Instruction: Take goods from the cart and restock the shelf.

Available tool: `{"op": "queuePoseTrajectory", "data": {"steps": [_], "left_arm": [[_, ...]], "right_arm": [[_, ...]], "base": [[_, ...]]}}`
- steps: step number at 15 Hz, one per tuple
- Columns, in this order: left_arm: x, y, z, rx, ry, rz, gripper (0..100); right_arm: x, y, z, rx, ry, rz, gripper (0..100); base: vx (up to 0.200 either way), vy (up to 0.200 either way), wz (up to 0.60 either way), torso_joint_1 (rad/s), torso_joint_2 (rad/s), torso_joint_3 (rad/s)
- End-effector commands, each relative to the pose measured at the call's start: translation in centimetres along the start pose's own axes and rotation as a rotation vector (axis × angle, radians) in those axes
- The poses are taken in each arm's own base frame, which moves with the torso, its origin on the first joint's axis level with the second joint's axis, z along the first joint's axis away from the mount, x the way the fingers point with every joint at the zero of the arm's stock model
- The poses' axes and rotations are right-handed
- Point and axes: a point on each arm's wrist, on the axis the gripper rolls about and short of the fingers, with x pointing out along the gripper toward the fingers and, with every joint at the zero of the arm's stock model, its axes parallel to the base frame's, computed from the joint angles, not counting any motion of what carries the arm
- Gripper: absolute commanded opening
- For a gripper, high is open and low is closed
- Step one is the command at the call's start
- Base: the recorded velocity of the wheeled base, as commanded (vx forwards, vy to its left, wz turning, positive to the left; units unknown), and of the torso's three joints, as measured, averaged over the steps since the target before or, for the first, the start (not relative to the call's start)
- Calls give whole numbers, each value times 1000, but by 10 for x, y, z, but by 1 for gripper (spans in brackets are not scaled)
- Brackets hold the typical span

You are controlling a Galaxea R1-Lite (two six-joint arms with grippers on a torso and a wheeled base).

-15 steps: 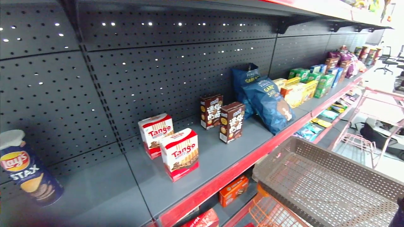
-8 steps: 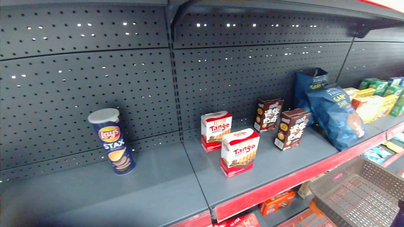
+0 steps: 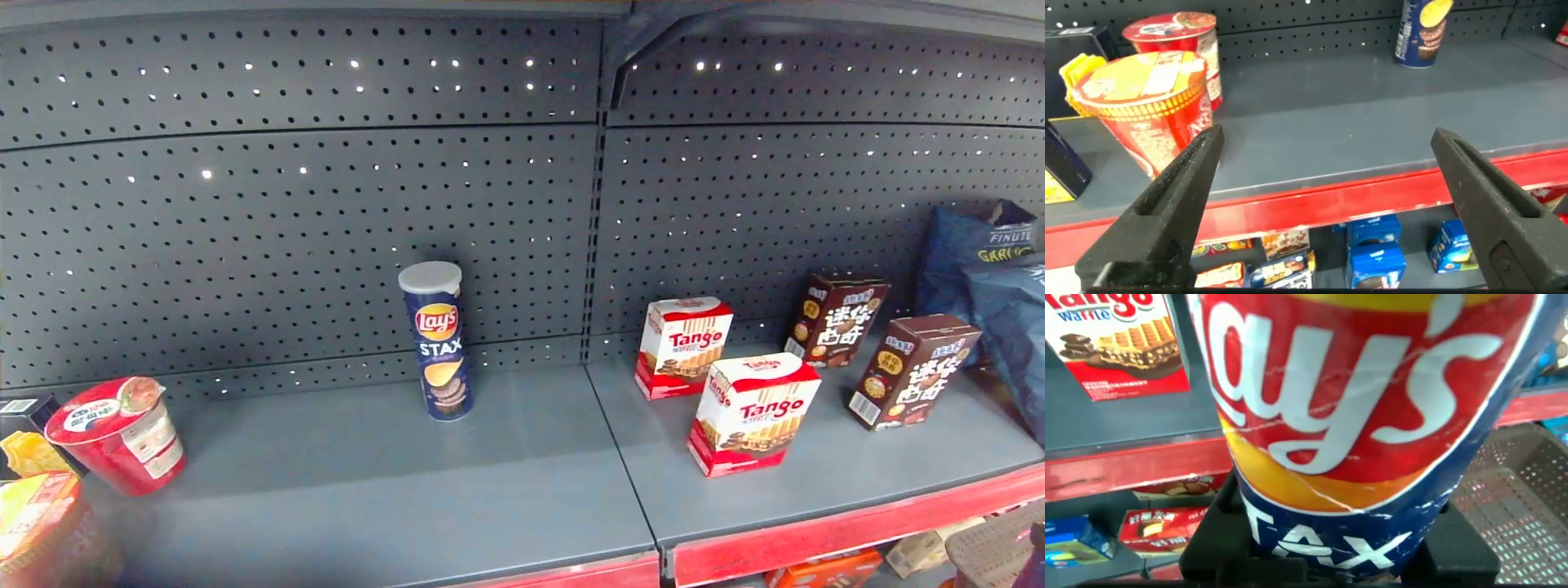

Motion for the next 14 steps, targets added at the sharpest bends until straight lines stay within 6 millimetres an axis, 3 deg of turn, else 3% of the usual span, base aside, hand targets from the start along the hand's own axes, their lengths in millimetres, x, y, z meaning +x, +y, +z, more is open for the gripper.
{"op": "queuePoseTrajectory", "data": {"steps": [1,8,11,14], "left_arm": [[0,0,0,0,0,0,100],[0,0,0,0,0,0,100],[0,0,0,0,0,0,100],[0,0,0,0,0,0,100]], "right_arm": [[0,0,-1,0,3,-1,0],[-1,-1,-2,1,6,-19,0],[-4,-1,-4,1,9,-18,0],[-10,0,-6,17,-15,8,0]], "base": [[0,0,0,0,0,0],[0,0,0,0,0,0],[0,0,600,1,4,2],[0,0,0,0,0,0]]}}
